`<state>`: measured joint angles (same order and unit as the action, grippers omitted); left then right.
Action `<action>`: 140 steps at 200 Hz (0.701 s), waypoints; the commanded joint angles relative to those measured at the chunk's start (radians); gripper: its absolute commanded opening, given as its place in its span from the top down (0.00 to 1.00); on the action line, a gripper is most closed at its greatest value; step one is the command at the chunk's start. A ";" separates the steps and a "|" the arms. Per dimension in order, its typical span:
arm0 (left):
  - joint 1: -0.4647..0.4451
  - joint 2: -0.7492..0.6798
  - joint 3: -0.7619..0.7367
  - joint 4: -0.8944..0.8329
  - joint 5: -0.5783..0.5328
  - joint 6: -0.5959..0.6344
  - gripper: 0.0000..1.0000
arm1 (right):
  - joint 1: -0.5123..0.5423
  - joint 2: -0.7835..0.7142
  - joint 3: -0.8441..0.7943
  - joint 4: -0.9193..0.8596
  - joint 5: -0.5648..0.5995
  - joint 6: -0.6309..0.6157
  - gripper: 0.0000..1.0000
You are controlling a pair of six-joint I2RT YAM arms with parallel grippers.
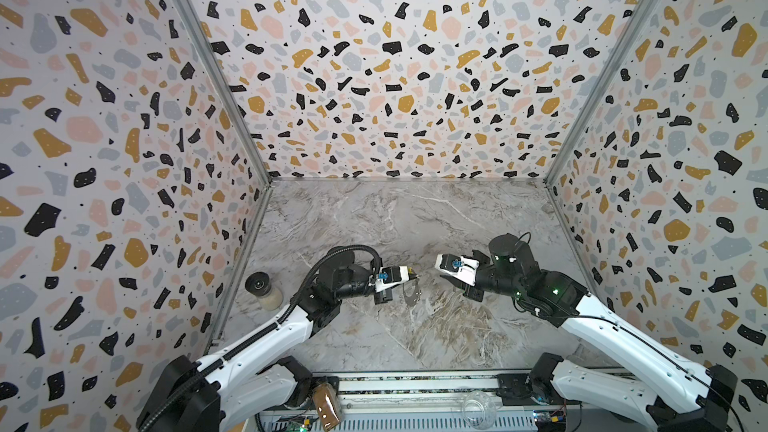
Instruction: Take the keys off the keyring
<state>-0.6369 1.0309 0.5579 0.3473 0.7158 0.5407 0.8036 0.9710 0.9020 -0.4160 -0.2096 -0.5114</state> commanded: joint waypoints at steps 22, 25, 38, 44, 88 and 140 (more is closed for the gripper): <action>-0.014 -0.030 0.036 -0.010 -0.037 0.117 1.00 | 0.016 0.005 -0.033 0.060 0.000 0.061 0.68; -0.015 -0.031 0.036 -0.009 -0.037 0.117 1.00 | 0.016 0.006 -0.036 0.067 -0.003 0.063 0.68; -0.015 -0.029 0.037 -0.003 -0.036 0.110 1.00 | 0.017 0.013 -0.047 0.092 -0.017 0.073 0.66; -0.015 -0.028 0.037 0.005 -0.035 0.096 1.00 | 0.019 0.017 -0.054 0.104 -0.023 0.078 0.65; -0.014 0.012 0.028 0.133 0.006 -0.060 1.00 | 0.026 0.036 -0.108 0.212 -0.045 0.120 0.60; -0.014 0.084 -0.001 0.389 0.027 -0.291 1.00 | 0.026 0.020 -0.180 0.336 -0.123 0.197 0.59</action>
<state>-0.6483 1.0931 0.5579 0.5049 0.7071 0.4068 0.8249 1.0138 0.7368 -0.1696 -0.2798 -0.3744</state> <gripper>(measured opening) 0.047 0.410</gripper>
